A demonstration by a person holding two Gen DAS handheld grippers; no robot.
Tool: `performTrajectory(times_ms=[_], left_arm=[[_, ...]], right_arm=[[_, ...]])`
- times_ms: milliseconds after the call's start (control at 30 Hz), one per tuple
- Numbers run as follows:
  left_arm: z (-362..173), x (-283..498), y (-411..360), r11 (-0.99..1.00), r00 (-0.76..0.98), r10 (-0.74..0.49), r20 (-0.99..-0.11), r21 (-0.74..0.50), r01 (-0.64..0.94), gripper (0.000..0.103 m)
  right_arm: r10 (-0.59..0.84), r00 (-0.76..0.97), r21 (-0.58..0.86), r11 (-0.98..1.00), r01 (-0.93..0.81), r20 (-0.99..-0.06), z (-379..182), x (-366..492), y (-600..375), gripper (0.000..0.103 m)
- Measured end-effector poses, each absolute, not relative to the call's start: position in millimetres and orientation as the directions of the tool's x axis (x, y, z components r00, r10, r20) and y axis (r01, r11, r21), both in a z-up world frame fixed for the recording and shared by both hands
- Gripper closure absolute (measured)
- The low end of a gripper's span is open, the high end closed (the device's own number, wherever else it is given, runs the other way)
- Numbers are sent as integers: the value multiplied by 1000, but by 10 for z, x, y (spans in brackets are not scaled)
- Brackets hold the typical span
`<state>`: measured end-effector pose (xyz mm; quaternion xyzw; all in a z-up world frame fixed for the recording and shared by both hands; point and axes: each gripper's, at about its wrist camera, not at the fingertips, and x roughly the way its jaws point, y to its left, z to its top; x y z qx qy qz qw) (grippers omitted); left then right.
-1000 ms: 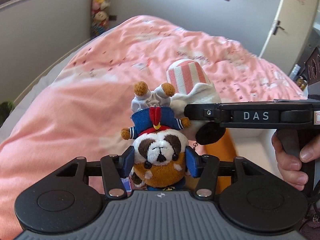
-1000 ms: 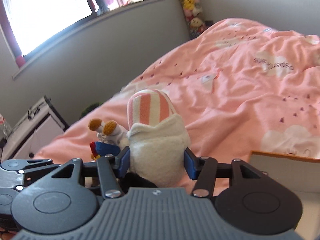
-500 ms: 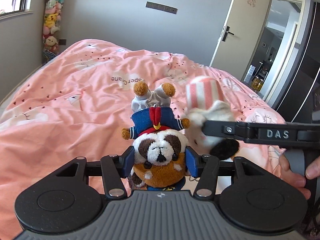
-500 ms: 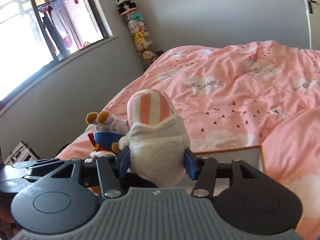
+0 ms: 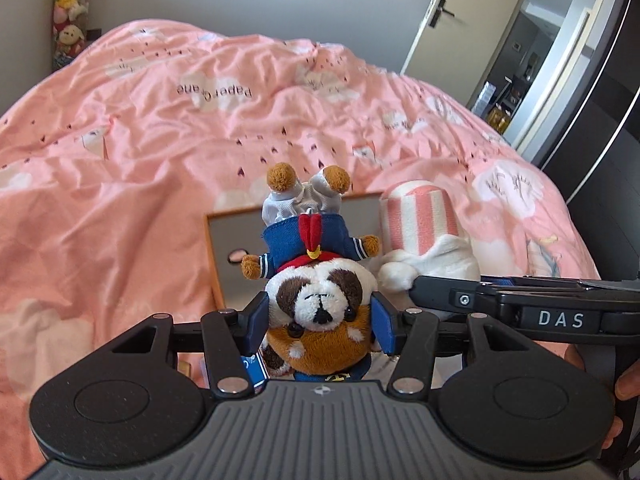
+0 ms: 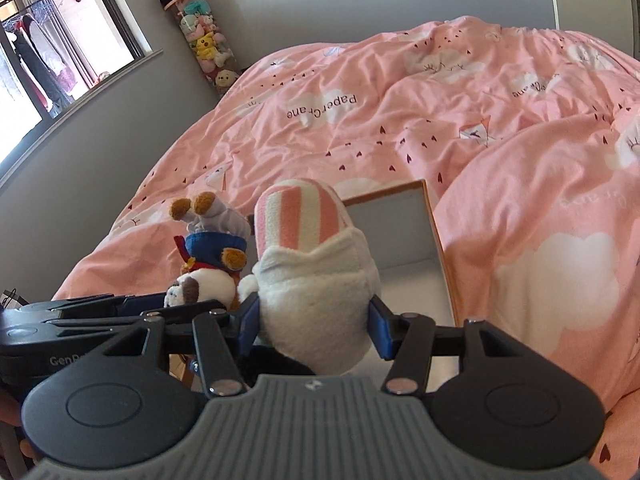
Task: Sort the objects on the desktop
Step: 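Carry the plush toys over the shoebox and lower them inside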
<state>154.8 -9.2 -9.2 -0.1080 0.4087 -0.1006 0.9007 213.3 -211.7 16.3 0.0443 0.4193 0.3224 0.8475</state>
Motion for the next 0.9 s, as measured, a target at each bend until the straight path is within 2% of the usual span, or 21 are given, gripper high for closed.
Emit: performTrajectory(times_ms=[400, 900], left_arm=[[-315, 1394, -263, 956, 542, -281, -792, -281, 84, 42], [-266, 1024, -411, 958, 444, -282, -850, -271, 89, 42]], right_arm=[[542, 385, 325, 803, -499, -747, -59, 1900, -2233, 46], [525, 272, 333, 783, -525, -806, -48, 1557, -2419, 46]])
